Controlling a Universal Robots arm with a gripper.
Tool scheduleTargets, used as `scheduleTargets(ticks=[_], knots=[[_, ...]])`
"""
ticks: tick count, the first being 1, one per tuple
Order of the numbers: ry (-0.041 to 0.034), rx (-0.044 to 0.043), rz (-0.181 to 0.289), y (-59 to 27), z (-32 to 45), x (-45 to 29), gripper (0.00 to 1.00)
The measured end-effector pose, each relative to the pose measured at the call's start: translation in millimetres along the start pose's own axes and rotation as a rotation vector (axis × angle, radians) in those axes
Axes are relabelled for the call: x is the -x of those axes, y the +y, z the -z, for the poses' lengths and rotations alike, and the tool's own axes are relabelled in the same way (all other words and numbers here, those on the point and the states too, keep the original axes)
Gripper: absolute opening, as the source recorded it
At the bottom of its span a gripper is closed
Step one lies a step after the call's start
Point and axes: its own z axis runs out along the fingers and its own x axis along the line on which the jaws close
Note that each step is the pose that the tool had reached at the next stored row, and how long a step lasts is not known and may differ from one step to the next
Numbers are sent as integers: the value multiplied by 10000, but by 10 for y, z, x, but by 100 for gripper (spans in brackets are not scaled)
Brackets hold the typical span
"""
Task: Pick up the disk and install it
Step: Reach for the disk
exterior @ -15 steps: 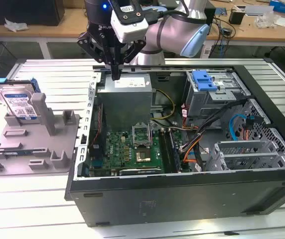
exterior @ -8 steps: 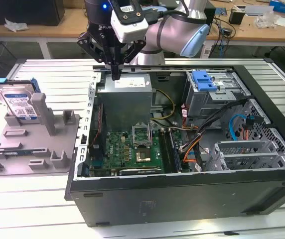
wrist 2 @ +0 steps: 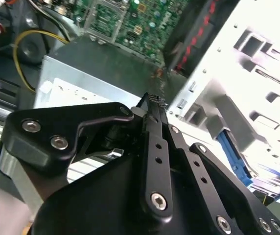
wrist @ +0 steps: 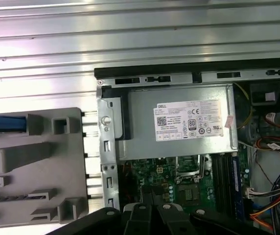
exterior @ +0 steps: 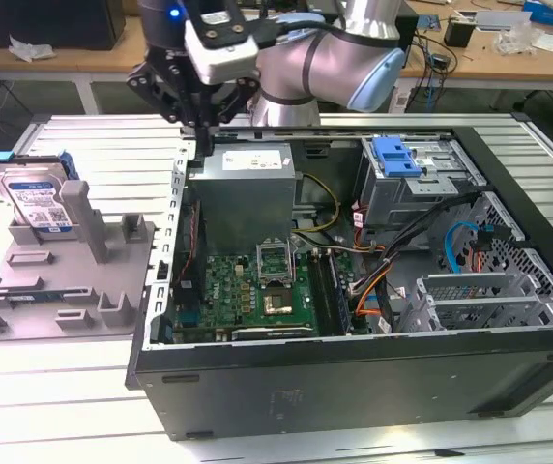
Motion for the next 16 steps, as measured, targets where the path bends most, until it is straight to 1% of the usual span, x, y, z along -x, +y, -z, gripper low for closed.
scheduleTargets(ticks=[3,4,5,6,7,9,10,11,12,13,14,16], knots=[[1,0,0,-5,-9,-141,11],[1,-1,1,-3,-16,-250,11],[1,0,0,2,-24,-338,11],[1,-1,1,6,-28,-399,11],[1,-1,-2,10,-32,-440,11],[1,-1,-2,17,-43,-593,11],[1,-1,-3,18,-47,-657,11],[1,0,-2,18,-50,-698,11],[1,-1,-3,19,-56,-804,11],[1,-1,-1,20,-61,-882,11],[1,-1,-1,21,-64,-939,11],[1,-1,-3,24,-70,-1027,11]])
